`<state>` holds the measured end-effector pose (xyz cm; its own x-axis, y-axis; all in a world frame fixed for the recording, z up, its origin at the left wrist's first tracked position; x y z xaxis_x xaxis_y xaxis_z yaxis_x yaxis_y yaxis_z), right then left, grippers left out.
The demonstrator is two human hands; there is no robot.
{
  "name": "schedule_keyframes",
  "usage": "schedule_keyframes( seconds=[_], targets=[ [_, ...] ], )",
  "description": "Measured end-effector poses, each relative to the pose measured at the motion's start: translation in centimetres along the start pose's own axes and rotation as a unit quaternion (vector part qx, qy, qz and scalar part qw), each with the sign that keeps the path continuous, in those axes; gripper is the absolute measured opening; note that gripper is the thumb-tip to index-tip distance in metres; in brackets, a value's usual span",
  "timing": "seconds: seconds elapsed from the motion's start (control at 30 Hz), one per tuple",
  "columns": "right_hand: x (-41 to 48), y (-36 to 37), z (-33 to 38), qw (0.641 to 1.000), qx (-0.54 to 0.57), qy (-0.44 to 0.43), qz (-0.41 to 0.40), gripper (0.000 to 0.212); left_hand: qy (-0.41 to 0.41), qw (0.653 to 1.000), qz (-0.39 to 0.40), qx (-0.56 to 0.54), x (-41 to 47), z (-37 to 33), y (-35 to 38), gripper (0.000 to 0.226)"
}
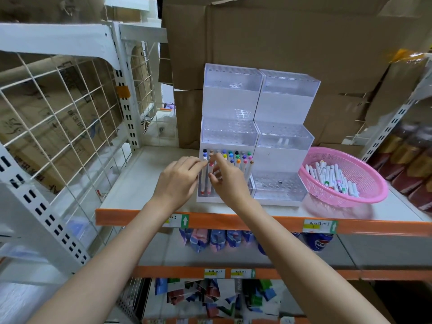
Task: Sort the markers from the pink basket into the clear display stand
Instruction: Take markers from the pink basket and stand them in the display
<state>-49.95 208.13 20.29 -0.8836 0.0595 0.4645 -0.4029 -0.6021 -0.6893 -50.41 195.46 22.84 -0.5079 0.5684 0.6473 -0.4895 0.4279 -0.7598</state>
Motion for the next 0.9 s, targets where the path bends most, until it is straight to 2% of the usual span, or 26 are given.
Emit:
schedule_keyframes(
  seconds=[0.37, 0.5, 0.6, 0.77, 0.9],
  targets=[
    [0.3, -0.3, 0.2, 0.999, -0.033, 0.004, -0.008, 0.024, 0.004, 1.0, 0.007, -0.001, -0.4, 0.0, 0.2, 0.052],
    [0.4, -0.5, 0.7, 0.998, -0.058, -0.021, -0.004, 0.019, 0.005, 1.0, 0.009, -0.006, -0.4, -0.1, 0.5, 0.051],
    [0.2, -1.2, 1.1, 0.996, -0.07, -0.054, -0.031, 0.015, 0.0, 1.0, 0.014, -0.008, -0.3, -0.1, 0.6, 0.052],
    [-0.3, -3.3, 0.6, 0.993, -0.056, -0.063, -0.084, 0.018, 0.009, 1.0, 0.024, -0.005, 0.6, -0.8, 0.7, 0.053],
    [-0.7, -5.7, -1.1, 0.98, -0.141, -0.066, -0.122, 0.019, 0.018, 0.999, 0.047, -0.004, 2.4, -2.4, 1.3, 0.05]
  ],
)
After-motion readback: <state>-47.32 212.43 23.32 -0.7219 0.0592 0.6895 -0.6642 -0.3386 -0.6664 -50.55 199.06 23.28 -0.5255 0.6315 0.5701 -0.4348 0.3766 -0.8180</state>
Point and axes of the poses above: each hand's wrist, its own x-axis towards the middle knuckle, its own y-axis out of the palm, z = x × y, the point moved 6 cm from there along x, towards the middle knuckle, and after that the axes turned 5 degrees about x, right-handed, at the moved point
